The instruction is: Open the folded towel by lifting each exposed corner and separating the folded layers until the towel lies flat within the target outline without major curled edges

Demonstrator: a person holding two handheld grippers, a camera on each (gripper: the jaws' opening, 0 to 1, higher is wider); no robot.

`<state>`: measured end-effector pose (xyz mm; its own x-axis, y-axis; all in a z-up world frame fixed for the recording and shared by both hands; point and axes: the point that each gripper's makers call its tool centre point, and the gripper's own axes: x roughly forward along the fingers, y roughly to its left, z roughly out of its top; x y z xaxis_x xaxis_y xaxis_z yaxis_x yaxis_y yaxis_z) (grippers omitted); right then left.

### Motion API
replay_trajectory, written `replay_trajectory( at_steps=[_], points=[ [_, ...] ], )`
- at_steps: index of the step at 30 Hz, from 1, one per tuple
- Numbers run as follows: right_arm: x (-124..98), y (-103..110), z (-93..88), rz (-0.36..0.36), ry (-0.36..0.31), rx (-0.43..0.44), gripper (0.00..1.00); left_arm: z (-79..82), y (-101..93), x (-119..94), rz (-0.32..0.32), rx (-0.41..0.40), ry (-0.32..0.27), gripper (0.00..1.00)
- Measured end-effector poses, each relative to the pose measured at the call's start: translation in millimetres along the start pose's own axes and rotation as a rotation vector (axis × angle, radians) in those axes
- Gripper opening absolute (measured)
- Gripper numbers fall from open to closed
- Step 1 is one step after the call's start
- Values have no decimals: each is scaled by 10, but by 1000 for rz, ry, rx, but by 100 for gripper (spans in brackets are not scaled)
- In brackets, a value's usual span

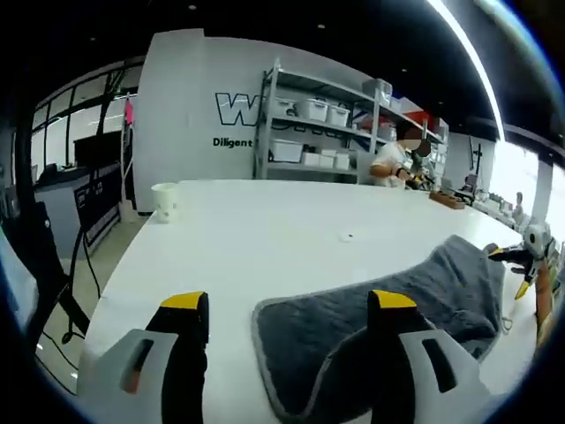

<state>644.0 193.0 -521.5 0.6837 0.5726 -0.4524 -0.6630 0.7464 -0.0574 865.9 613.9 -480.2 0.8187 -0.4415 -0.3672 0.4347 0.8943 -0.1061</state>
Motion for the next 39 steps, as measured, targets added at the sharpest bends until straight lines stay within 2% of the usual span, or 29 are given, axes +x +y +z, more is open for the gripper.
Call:
replay_trajectory(
  at_steps=[2,6,9,17,22,26,35,39],
  points=[
    [-1,27,17,3,-5,-4,99,-33,45,84,8,0,15,65],
    [-5,85,63,13,-23,-23,99,-142,103,268,22,9,52,48],
    [-12,121,127,28,-58,-9,99,-240,134,399,36,14,86,41],
    [-18,89,95,19,-50,-12,98,-394,175,588,54,41,157,31],
    [-17,107,100,25,-52,-15,97,-447,224,639,53,46,187,28],
    [-16,104,83,27,-49,-12,93,-463,206,639,42,42,191,25],
    [-14,122,70,33,-47,-17,96,-545,116,645,11,74,206,13],
    [-1,126,47,31,-35,-24,95,-528,141,662,22,105,197,6]
  ],
)
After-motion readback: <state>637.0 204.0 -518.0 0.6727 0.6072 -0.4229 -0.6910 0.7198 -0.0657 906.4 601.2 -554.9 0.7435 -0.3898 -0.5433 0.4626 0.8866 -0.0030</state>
